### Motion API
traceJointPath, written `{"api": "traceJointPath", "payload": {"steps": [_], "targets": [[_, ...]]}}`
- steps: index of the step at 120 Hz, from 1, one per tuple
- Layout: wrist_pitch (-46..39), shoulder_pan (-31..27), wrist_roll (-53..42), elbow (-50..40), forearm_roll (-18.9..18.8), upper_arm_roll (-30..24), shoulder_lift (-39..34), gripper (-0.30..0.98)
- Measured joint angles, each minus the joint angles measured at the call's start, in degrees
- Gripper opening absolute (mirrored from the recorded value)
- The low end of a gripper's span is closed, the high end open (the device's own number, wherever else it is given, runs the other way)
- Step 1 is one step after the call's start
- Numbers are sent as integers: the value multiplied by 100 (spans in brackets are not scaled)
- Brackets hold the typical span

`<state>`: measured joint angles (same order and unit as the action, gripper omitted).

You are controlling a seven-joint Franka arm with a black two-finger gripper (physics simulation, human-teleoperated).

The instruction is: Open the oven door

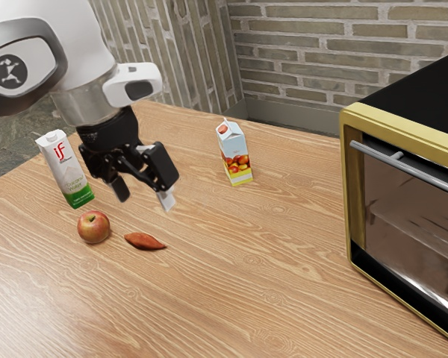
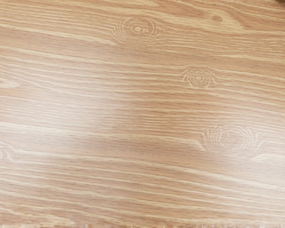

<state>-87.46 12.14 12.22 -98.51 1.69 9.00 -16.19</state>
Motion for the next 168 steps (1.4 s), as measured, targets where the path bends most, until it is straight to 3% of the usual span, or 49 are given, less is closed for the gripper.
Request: {"api": "traceJointPath", "payload": {"steps": [17,33,45,69,81,123,137,168], "targets": [[19,245,625,-72,-46,30,-414,69],[-682,331,1090,-1650,-125,14,-2250,69],[-1144,547,1590,-1963,-67,64,-2592,68],[-2708,1708,3698,-2016,-35,126,-1965,69],[-3282,2012,4695,-1969,-338,299,-1698,68],[-4895,2099,7277,-1483,-616,71,-296,68],[-5155,1798,7845,-1451,-637,-493,-150,68],[-5428,1707,8747,-1113,-634,-591,247,68]]}}
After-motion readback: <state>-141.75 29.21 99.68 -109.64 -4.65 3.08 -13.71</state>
